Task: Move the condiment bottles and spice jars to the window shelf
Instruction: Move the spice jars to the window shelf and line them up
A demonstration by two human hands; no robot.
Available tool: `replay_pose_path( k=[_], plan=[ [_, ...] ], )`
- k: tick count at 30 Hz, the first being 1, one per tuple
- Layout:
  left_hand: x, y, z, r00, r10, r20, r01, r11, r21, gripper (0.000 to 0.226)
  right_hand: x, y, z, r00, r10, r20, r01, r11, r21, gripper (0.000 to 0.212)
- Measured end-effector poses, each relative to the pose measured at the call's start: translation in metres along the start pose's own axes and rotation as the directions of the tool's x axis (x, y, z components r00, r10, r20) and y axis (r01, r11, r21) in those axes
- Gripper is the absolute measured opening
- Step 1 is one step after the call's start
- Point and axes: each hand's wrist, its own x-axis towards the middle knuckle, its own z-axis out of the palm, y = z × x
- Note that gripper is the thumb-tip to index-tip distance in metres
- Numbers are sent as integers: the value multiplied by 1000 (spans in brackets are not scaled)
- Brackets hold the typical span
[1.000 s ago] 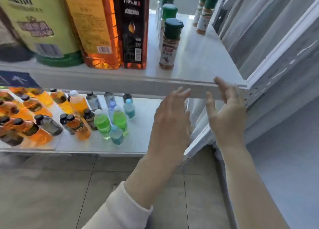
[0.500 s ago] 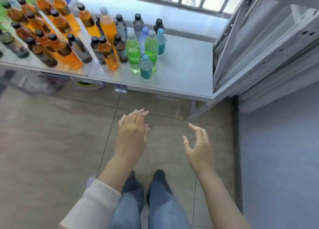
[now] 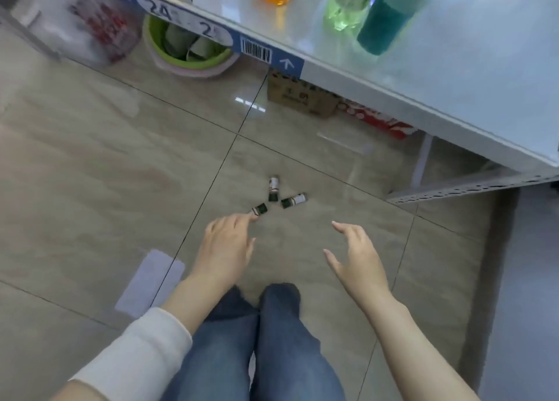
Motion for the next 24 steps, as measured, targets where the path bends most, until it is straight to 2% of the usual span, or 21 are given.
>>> replay_pose_path(
  k=[4,7,11,16,21,24],
  plan=[
    [54,-77,97,970,-173,169,177,984,-9,44,76,49,91,994,29,102,-28,1000,-14,54],
    [97,-129,172,961,-204,185,217,975,-52,45,140,93,150,997,36,70,-33,999,-38,54],
    [152,-180,253,945,-252,207,269,961,-61,45,218,142,210,997,-37,65,45,992,-120,52],
    [199,-219,316,960,-228,160,241,968,-69,48,297,180,264,980,-169,109,189,960,-209,49],
    [206,-232,349,976,-168,136,174,984,-27,62,337,202,290,953,-248,174,292,903,-316,51],
    [203,-236,360,976,-171,136,169,985,26,61,348,210,294,924,-306,231,373,858,-354,38]
  ],
)
